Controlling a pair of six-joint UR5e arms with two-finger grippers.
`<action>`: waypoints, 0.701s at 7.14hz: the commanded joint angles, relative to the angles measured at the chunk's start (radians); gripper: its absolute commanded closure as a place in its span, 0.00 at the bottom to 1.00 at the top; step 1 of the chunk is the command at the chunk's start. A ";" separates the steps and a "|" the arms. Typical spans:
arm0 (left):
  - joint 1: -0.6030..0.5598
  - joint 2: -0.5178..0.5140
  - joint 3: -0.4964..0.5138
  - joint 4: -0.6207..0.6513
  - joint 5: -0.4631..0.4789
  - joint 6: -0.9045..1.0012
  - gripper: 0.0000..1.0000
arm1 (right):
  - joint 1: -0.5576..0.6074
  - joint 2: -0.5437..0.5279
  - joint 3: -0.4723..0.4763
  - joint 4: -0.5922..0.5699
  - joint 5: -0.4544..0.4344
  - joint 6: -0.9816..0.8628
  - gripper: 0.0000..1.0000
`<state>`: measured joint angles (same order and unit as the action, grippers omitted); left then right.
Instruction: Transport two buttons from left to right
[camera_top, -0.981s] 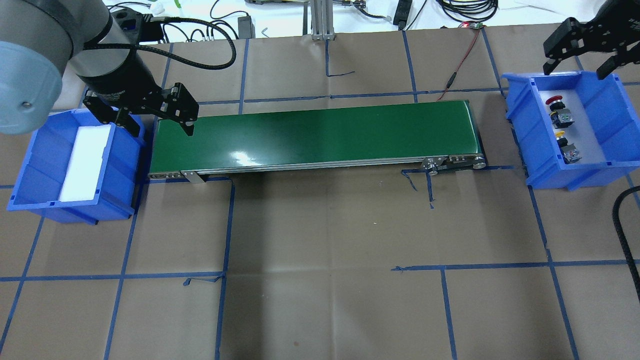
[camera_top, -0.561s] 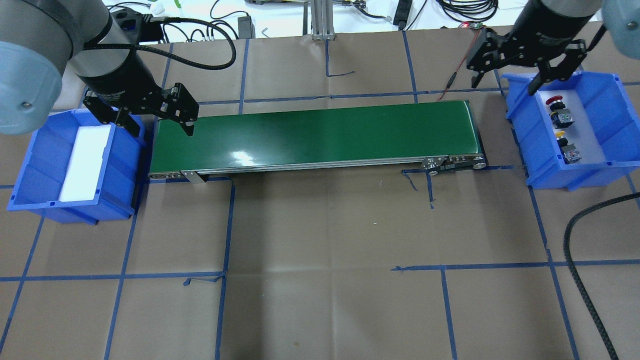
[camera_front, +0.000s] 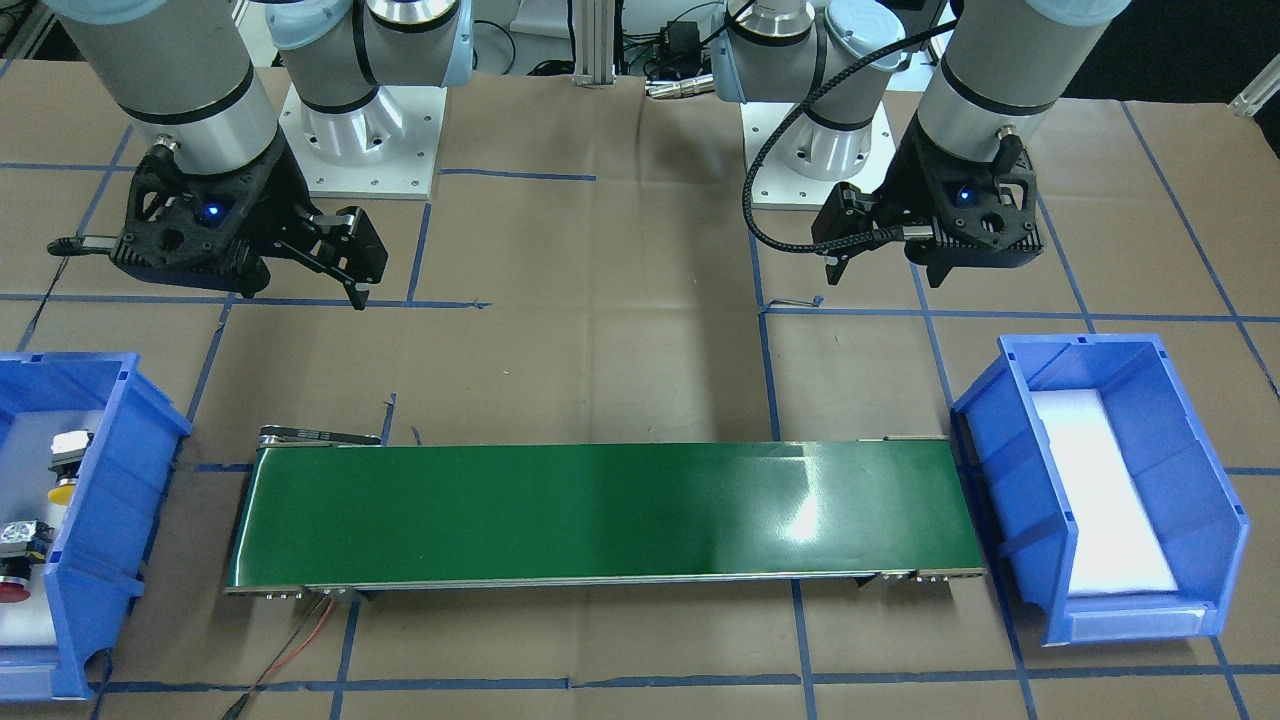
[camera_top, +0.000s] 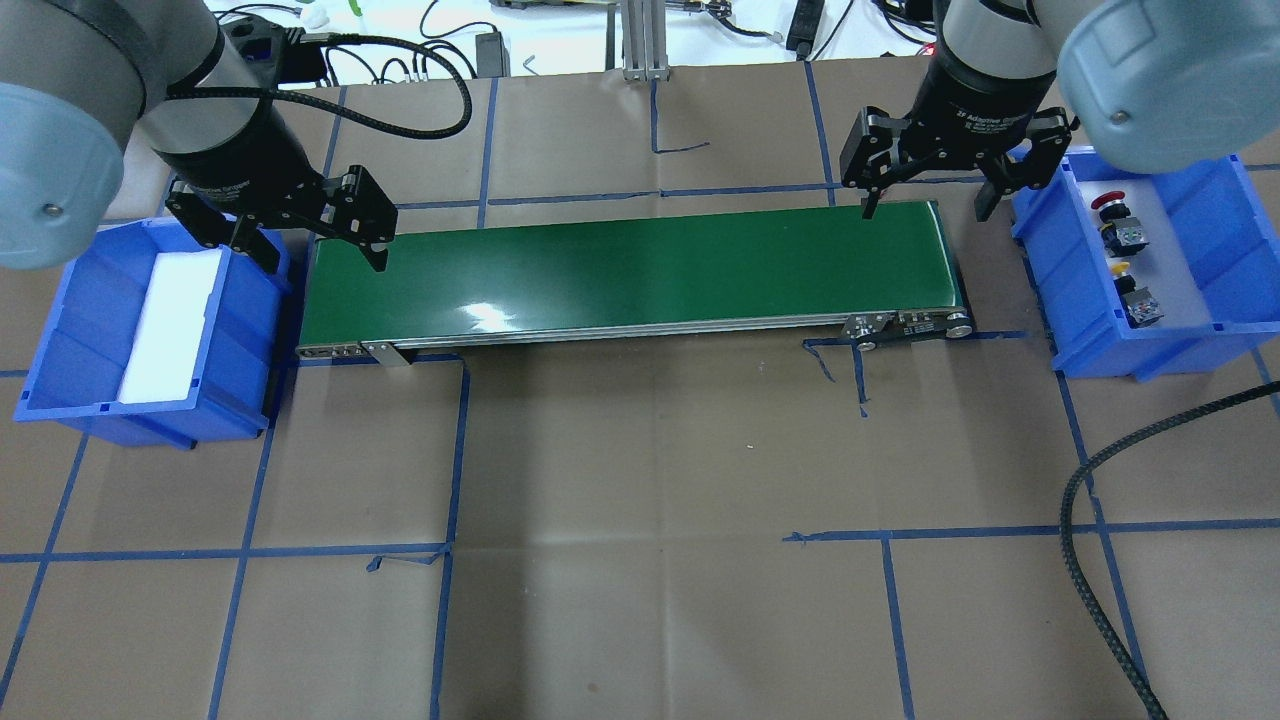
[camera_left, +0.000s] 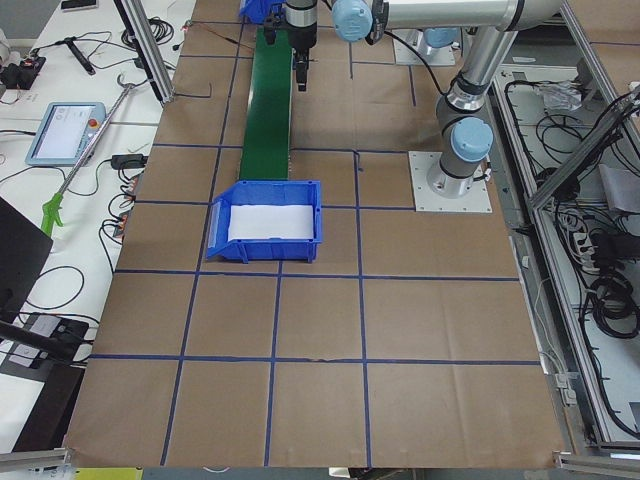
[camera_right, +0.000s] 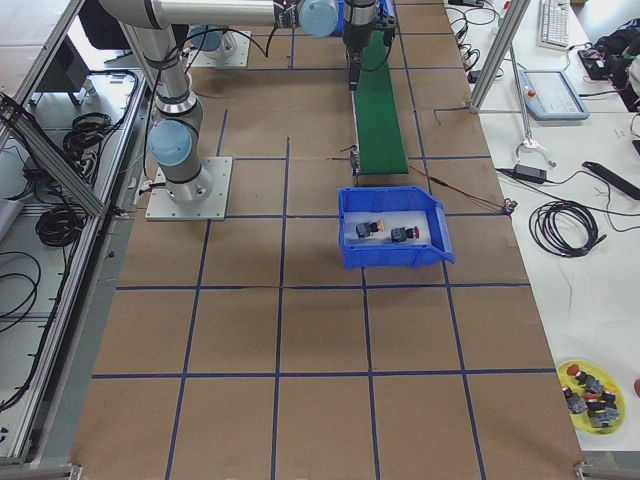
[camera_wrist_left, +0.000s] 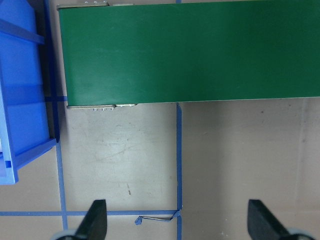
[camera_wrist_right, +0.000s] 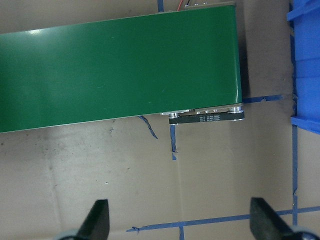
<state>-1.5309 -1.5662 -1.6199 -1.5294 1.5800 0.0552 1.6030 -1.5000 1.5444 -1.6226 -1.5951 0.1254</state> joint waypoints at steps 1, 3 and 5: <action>0.000 0.002 0.000 -0.001 0.000 0.000 0.00 | 0.000 0.000 0.003 0.000 -0.005 -0.001 0.00; 0.000 0.002 0.000 -0.001 0.000 0.000 0.00 | 0.000 0.000 0.003 -0.006 -0.005 -0.003 0.00; 0.000 0.002 0.000 -0.001 0.000 0.000 0.00 | -0.002 0.001 0.002 -0.011 -0.005 -0.003 0.00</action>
<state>-1.5309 -1.5647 -1.6199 -1.5309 1.5806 0.0552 1.6025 -1.4993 1.5475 -1.6301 -1.6006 0.1228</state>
